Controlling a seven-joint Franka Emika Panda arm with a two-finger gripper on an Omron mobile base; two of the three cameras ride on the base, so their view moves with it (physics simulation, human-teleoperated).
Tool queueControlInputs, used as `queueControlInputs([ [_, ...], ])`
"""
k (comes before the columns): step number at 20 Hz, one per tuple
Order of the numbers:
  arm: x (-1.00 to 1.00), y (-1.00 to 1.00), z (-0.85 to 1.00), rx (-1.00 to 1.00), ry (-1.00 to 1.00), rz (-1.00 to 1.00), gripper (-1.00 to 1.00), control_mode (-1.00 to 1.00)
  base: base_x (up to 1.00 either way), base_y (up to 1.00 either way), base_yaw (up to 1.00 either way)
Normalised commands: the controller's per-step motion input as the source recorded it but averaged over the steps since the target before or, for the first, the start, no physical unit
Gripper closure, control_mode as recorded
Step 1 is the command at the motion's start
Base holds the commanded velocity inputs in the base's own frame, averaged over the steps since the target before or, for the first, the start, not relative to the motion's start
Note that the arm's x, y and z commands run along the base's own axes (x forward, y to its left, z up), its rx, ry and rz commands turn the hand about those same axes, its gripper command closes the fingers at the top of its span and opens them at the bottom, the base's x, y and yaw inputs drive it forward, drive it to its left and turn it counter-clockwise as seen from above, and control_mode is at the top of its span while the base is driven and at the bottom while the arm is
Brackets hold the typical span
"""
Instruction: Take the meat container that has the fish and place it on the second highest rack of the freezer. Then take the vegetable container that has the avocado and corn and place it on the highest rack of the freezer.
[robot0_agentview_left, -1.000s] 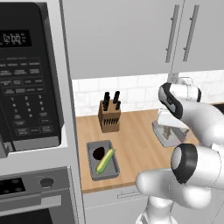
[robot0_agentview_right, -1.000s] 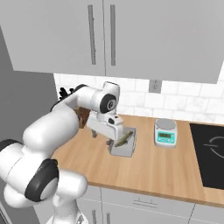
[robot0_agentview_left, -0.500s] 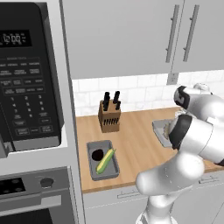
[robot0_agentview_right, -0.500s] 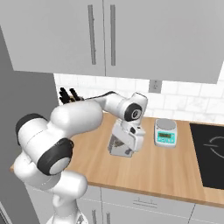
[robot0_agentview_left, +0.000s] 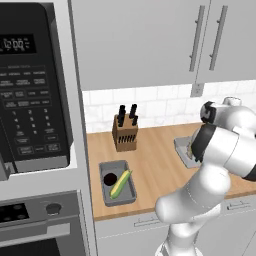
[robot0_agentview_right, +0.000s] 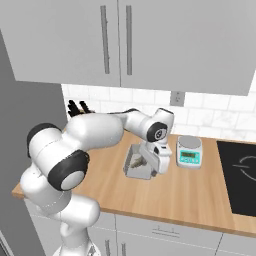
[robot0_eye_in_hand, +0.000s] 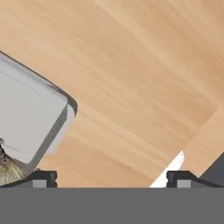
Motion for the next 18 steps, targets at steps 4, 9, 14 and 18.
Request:
queueControlInputs([
  [4,-0.67,0.12,-0.24,-0.14,-0.11,0.01,-1.0,-1.0,0.0,0.0,0.0],
  [9,0.19,0.09,-0.06,-0.1,-0.01,0.02,-1.0,-1.0,0.0,0.0,0.0],
  [14,0.58,0.02,0.0,-0.02,0.0,0.01,-1.0,-1.0,0.0,0.0,0.0],
  [18,0.47,0.0,-0.04,0.0,0.0,0.0,-1.0,-1.0,0.0,0.0,0.0],
])
